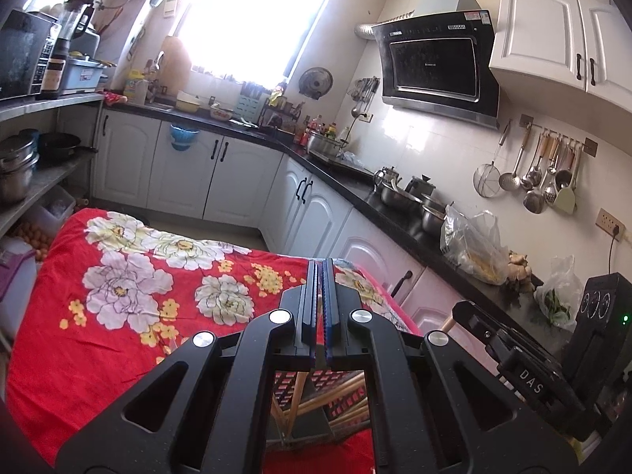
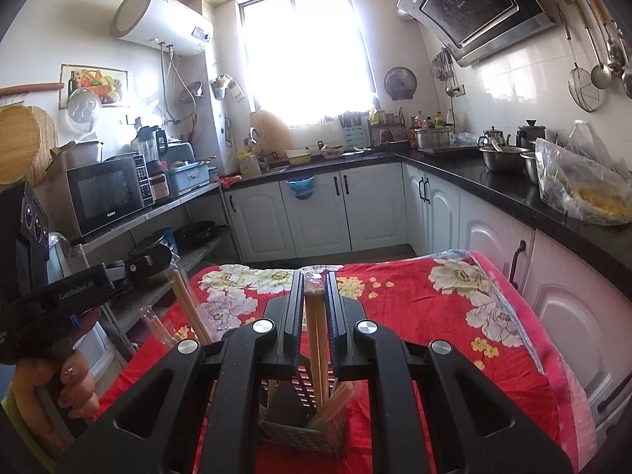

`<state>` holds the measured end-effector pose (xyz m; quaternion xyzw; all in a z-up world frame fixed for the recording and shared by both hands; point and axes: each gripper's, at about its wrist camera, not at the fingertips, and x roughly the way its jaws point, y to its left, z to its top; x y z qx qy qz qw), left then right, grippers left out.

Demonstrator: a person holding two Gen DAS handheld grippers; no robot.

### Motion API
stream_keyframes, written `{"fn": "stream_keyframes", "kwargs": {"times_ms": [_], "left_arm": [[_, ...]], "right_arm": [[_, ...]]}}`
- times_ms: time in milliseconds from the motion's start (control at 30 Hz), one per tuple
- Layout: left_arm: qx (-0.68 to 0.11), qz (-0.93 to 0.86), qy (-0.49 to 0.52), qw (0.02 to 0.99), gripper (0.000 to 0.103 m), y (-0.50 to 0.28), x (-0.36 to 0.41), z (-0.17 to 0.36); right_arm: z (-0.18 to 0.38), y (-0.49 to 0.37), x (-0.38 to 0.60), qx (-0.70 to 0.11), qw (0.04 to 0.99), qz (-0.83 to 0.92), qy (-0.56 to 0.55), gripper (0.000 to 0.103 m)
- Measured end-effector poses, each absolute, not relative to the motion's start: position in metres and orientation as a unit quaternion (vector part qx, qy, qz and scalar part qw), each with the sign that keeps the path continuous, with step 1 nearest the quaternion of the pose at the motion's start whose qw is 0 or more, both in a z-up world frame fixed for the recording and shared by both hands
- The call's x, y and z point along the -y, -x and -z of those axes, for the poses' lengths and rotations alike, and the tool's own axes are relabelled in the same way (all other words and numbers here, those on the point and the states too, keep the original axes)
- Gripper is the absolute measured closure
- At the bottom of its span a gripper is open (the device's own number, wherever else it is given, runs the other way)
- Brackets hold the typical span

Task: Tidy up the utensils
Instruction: 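Open the left tool over the caddy while the right tool releases its chopstick inside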

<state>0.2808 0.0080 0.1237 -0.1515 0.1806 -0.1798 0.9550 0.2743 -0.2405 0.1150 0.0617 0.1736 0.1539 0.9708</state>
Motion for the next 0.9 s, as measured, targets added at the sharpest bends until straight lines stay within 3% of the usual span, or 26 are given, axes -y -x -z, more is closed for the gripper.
{"fn": "stream_keyframes", "kwargs": {"times_ms": [267,367,667,900], "left_arm": [[-0.184,0.180,0.144,0.955,0.102,-0.273,-0.003,-0.109],[-0.188,0.179,0.144,0.955,0.102,-0.269,-0.003,-0.103],[-0.197,0.167,0.147,0.955,0.101,-0.254,-0.009,-0.095],[-0.195,0.164,0.153,0.955,0.069,-0.230,-0.013,-0.096]], "right_arm": [[-0.109,-0.262,0.247,-0.181,0.968,-0.159,-0.066,0.091],[-0.108,-0.257,0.250,-0.182,0.968,-0.160,-0.071,0.082],[-0.103,-0.241,0.264,-0.195,0.965,-0.151,-0.087,0.072],[-0.097,-0.228,0.269,-0.202,0.964,-0.148,-0.090,0.064]]}}
